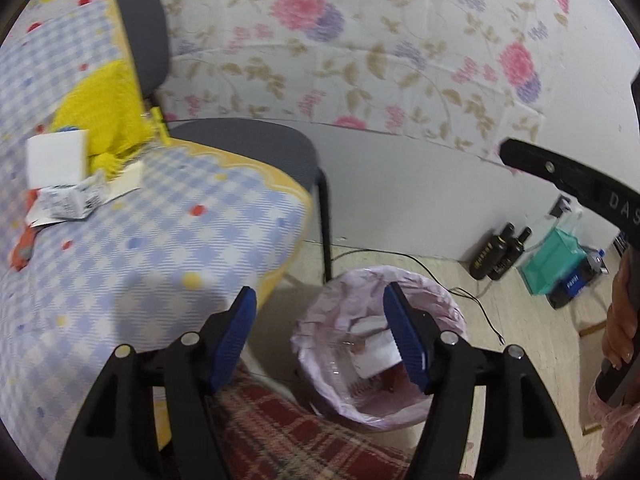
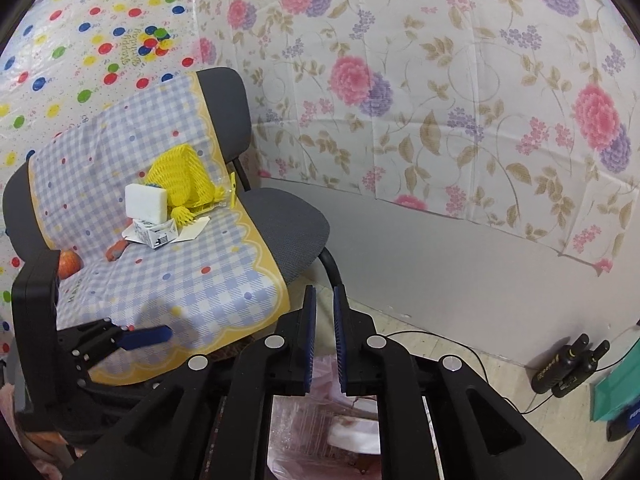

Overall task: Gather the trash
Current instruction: 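Carry the napkin and paper sheet to the pink bin and release both grippers, then return both grippers to the chair and approach the white sponge with the left gripper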

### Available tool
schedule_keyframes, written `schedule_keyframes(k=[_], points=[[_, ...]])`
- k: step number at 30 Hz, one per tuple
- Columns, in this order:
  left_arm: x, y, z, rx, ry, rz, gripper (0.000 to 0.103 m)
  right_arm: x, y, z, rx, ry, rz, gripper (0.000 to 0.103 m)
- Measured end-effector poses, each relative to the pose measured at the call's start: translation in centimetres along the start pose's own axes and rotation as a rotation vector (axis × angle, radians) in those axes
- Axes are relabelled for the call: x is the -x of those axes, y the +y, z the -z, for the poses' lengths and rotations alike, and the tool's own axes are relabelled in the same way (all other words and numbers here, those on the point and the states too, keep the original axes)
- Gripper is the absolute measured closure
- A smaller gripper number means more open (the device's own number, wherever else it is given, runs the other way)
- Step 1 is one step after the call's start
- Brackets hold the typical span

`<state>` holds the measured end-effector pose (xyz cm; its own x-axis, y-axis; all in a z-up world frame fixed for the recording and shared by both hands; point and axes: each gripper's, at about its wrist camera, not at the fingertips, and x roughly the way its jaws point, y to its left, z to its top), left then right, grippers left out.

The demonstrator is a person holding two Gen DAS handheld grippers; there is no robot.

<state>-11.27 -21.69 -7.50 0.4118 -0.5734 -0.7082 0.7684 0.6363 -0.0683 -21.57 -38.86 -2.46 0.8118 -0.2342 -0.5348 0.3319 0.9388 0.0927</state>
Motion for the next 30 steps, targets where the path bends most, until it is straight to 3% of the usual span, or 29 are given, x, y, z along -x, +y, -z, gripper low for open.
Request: schedule_keyframes(k=[9, 21, 30], points=[[4.1, 5.4, 0.2, 0.107, -0.083, -0.125, 0.039, -0.8, 4.0, -1.4, 0.054, -0.008, -0.079, 0.084], [7.5, 12.8, 1.2, 0.240, -0.141, -0.304, 0.038, -5.5, 10.9, -3.4, 0.141, 0.018, -0.208, 0.073], [8.9, 18.4, 0.0, 0.312, -0.182, -0.424, 0.027, -9.8, 14.3, -5.5, 0.165, 0.034, -0.268, 0.061]])
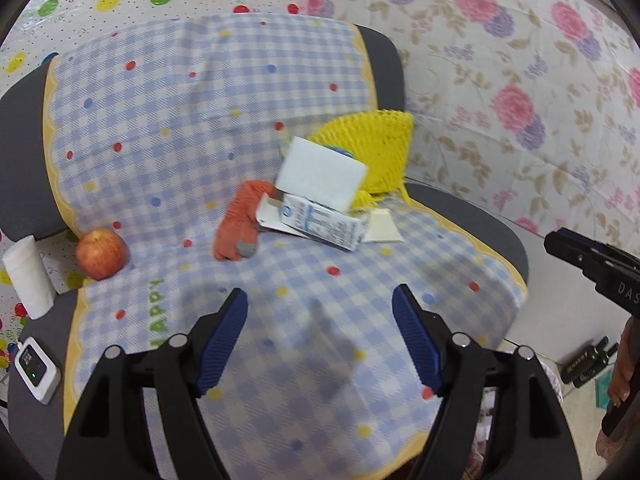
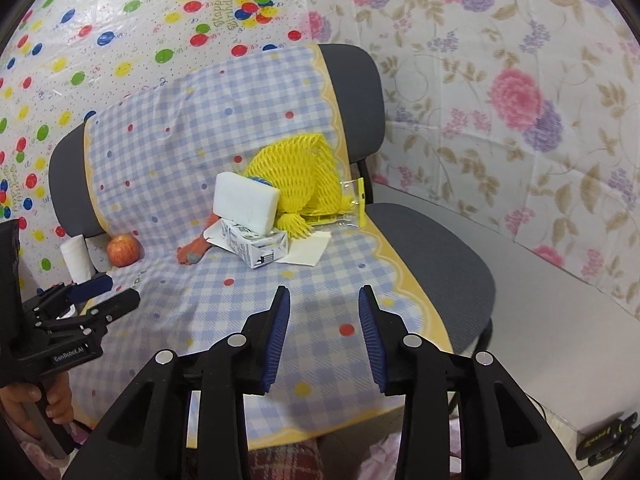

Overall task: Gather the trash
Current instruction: 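Return both grippers to the chair and approach the white sponge with the left gripper, then grasp the white sponge with the left gripper and lift it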

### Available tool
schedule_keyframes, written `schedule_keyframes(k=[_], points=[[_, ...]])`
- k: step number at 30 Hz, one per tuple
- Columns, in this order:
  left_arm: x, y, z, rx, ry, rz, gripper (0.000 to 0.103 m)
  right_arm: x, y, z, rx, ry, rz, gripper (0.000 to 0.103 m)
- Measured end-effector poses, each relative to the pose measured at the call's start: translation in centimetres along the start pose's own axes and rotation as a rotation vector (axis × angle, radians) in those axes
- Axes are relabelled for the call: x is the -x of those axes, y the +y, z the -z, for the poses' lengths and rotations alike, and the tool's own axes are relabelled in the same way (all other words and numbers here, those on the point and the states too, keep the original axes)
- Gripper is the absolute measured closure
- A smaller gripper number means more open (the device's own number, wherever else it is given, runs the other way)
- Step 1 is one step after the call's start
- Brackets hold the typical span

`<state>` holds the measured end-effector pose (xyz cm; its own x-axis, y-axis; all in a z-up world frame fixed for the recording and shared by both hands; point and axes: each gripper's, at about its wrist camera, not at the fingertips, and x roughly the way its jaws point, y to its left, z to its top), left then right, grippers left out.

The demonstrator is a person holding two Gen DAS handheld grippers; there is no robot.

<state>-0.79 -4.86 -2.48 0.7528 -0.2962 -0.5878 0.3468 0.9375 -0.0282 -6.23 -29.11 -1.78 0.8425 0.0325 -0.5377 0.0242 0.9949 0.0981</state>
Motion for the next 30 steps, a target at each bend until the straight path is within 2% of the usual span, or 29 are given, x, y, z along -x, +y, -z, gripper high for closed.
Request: schedule_keyframes(k=[2, 5, 11, 17, 25, 30], points=[[-0.8, 0.5, -1.1, 0.003, -0.011, -0.020, 0.021, -1.0, 0.1, -0.7, 0.001, 0.002, -0.004, 0.057], [-1.9, 1.0, -2.3, 0.009, -0.020, -0.031, 0.021, -2.4, 0.0, -1.7, 0.001, 0.007, -0.010, 0.049], [-5.3, 1.9, -5.2, 0.020, -0.018, -0.035, 0.020, -5.4, -0.5, -4.3, -0.012, 0.009, -0.018, 0.044], [-9.5, 3.1, -7.8, 0.016, -0.018, -0.017, 0.020, -8.5, -0.9, -6.6, -0.020, 0.017, -0.030, 0.044], [-14.5, 3.7, -9.6, -0.014, 0.004, 0.022, 0.020, -13.0, -0.9, -9.1, -0.011, 0.032, -0.040, 0.044], [-17.0, 3.8, -10.5, -0.042, 0.011, 0.081, 0.018, -14.8, -0.9, -10.1, -0.014, 0.035, -0.052, 0.044]])
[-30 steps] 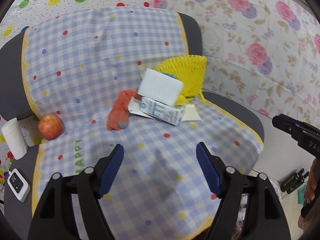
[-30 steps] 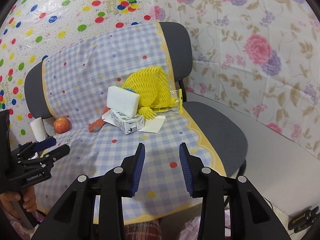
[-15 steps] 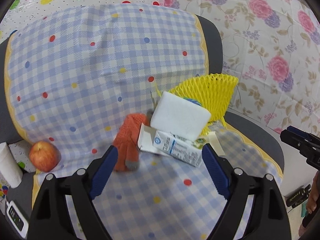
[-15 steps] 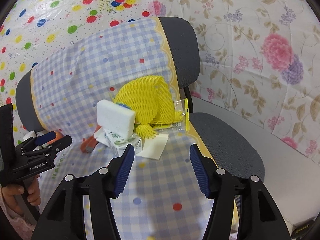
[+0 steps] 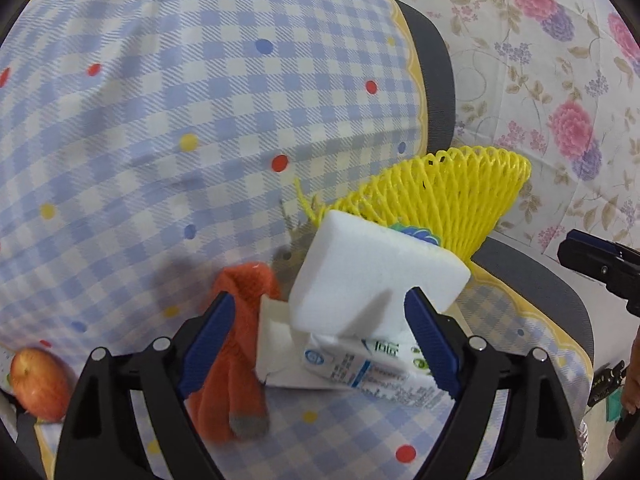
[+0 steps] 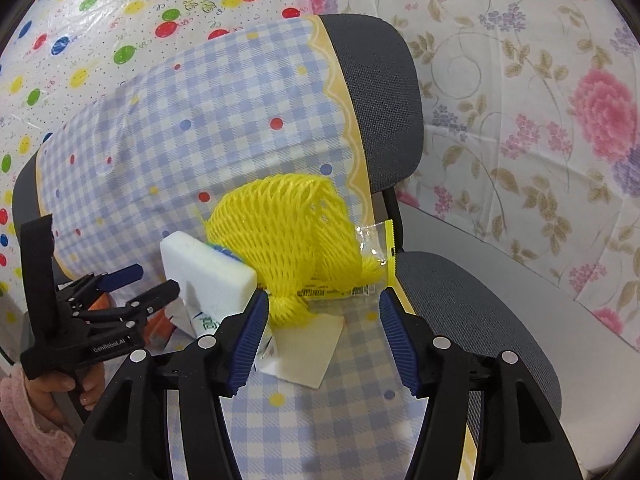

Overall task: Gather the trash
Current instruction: 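Grasp the white sponge with the left gripper and lift it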

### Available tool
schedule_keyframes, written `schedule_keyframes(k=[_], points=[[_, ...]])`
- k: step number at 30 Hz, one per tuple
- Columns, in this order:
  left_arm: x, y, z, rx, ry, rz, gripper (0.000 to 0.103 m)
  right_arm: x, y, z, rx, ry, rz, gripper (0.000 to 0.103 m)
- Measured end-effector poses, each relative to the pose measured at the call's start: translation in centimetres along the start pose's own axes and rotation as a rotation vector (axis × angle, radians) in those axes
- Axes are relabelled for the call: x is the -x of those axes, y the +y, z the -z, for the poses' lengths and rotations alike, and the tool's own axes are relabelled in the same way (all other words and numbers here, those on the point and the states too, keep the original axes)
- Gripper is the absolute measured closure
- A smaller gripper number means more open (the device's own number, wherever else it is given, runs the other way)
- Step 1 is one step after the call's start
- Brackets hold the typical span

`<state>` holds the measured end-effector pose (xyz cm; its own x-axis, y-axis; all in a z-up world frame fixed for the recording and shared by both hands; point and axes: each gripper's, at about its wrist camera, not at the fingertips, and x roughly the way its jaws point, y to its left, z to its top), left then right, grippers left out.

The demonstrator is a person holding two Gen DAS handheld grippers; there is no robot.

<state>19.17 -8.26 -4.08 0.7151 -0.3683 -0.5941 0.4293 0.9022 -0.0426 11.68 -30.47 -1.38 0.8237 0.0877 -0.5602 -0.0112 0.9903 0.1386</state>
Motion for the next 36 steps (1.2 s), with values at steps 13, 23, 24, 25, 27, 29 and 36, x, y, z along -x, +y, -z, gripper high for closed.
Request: schedule_keyframes(k=[13, 23, 24, 25, 27, 29, 36], points=[[-2.2, -2.2, -1.0, -0.128, 0.030, 0.131, 0.046, -0.1, -0.2, 0.2, 0.003, 0.022, 0.000, 0.044], [5.0, -2.1, 1.5, -0.085, -0.028, 0.048, 0.081, 2.7, 0.3, 1.5, 0.013, 0.014, -0.007, 0.044], [5.9, -1.7, 1.6, -0.067, -0.037, 0.026, 0.081, 2.8, 0.3, 1.5, 0.015, 0.014, -0.009, 0.044], [6.7, -1.3, 1.8, -0.044, -0.045, -0.003, 0.081, 2.8, 0.5, 1.7, 0.018, 0.014, -0.010, 0.044], [8.2, -0.5, 2.1, -0.008, -0.065, -0.059, 0.081, 2.8, 0.8, 1.8, 0.019, 0.015, -0.010, 0.044], [9.3, 0.5, 2.3, 0.025, -0.080, -0.106, 0.081, 2.6, 0.9, 1.8, 0.019, 0.013, -0.015, 0.044], [9.5, 2.7, 1.8, 0.084, -0.082, -0.168, 0.081, 0.1, 1.4, -0.2, 0.064, -0.011, -0.007, 0.026]])
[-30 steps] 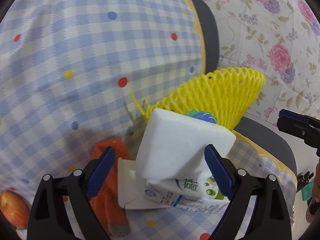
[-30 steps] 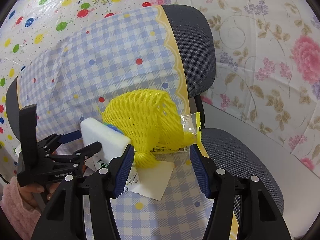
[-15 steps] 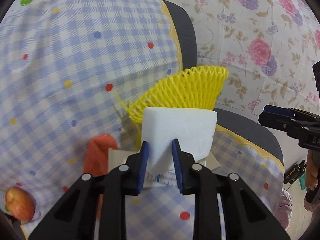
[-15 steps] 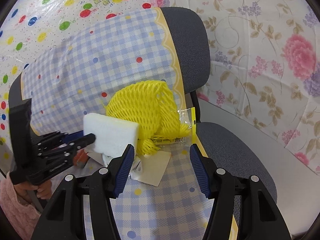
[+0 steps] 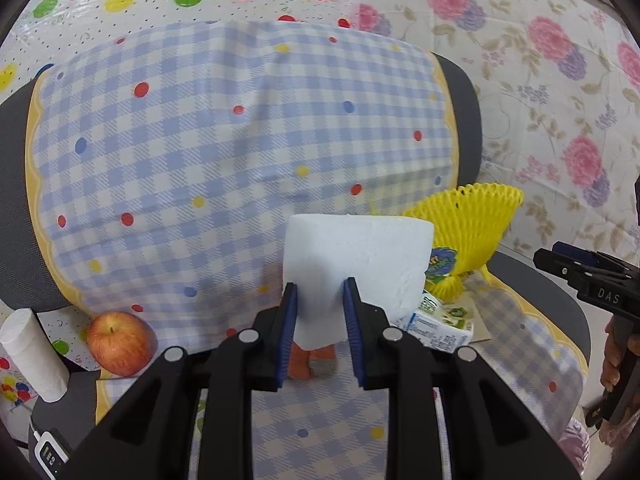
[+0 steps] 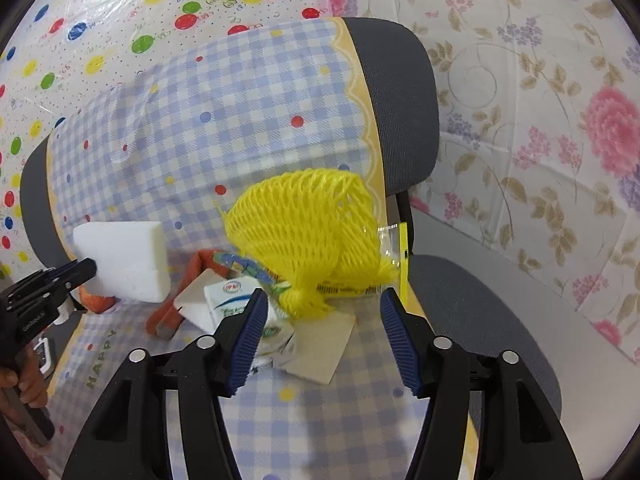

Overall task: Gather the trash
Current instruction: 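Grasp the white sponge with the left gripper and lift it, then grasp the yellow foam fruit net with the right gripper while the left gripper holds the sponge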

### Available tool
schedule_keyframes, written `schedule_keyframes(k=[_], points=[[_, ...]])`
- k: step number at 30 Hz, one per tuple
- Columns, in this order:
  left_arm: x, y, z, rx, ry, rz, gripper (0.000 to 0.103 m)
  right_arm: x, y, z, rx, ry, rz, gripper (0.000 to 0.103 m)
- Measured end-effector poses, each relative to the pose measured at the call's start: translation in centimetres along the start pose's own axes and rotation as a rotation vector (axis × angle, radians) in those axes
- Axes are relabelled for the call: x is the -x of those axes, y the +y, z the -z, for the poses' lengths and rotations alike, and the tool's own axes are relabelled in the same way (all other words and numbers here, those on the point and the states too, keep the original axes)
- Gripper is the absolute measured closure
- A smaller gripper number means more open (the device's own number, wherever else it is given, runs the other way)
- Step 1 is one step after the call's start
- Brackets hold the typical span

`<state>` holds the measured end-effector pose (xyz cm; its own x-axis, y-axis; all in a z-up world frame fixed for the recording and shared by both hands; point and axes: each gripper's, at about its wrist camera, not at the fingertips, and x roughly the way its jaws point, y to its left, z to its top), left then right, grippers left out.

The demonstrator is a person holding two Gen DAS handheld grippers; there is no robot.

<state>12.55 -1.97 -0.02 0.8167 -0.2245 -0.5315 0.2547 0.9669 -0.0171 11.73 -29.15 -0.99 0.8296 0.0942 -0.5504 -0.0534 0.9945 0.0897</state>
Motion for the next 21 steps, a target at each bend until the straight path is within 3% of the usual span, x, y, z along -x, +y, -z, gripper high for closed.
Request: schedule_keyframes(k=[5, 10, 16, 18, 20, 21], points=[[-1.1, 0.7, -0.7, 0.020, 0.000, -0.007, 0.081, -3.5, -1.1, -2.3, 0.010, -0.003, -0.010, 0.015], [-2.4, 1.0, -1.5, 0.036, -0.002, -0.019, 0.081, -6.8, -1.7, -3.9, 0.029, 0.010, -0.072, 0.015], [-2.9, 0.8, -1.5, 0.039, 0.010, -0.015, 0.081, -7.7, -0.7, -4.9, 0.081, 0.011, -0.172, 0.016], [-2.6, 0.7, -1.4, 0.037, 0.010, -0.017, 0.081, -7.2, -0.2, -4.9, 0.097, 0.012, -0.176, 0.035], [-2.2, 0.6, -1.3, 0.040, 0.008, -0.014, 0.081, -6.3, 0.4, -4.5, 0.114, 0.016, -0.172, 0.042], [-1.9, 0.6, -1.3, 0.042, 0.005, -0.015, 0.081, -5.8, 0.7, -4.3, 0.118, 0.019, -0.179, 0.050]])
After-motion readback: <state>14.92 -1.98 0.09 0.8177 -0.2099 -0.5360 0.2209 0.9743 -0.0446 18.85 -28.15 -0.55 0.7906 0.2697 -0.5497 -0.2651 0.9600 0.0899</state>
